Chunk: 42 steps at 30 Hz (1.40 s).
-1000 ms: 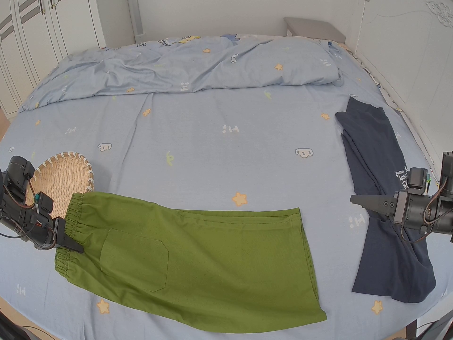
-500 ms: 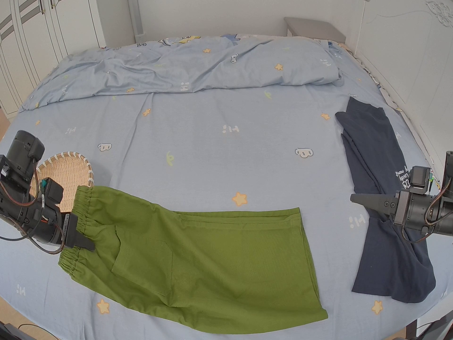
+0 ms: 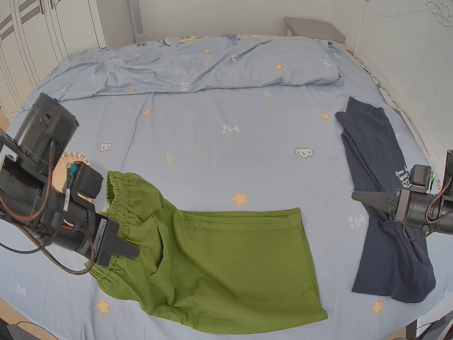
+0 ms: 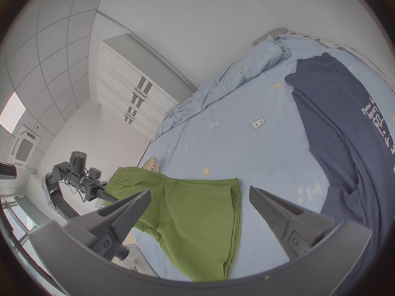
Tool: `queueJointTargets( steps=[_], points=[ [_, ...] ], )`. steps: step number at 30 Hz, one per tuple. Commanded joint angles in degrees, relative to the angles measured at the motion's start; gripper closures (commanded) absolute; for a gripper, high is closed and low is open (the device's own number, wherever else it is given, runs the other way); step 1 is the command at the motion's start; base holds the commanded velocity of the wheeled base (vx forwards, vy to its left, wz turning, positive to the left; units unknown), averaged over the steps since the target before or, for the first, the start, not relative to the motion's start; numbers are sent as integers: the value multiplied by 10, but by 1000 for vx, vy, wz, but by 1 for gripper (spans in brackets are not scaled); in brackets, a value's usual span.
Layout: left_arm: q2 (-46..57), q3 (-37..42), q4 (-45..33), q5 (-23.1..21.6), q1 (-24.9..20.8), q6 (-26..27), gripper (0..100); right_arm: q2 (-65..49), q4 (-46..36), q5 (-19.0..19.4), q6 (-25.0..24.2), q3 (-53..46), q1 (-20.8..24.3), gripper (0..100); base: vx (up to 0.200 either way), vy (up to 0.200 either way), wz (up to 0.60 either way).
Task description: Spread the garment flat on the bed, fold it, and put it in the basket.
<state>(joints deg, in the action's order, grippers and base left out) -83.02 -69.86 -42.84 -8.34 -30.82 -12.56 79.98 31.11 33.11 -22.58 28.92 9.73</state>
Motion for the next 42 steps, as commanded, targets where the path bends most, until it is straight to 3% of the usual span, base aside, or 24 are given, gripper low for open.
queueJointTargets(
  steps=[1,11,22,42],
  points=[
    [-39,-23,5,24,-84,-12,100,2,0,-1,0,0,-1,0,0,0,0],
    [-111,-80,14,41,-150,-11,100,7,1,-27,1,-4,9,0,0,0,0],
    [-155,-91,49,78,-239,-62,100,11,4,-28,2,-4,7,0,0,0,0],
    [-223,-89,147,114,-293,-119,100,19,4,-29,2,-4,7,0,0,0,0]
  ],
)
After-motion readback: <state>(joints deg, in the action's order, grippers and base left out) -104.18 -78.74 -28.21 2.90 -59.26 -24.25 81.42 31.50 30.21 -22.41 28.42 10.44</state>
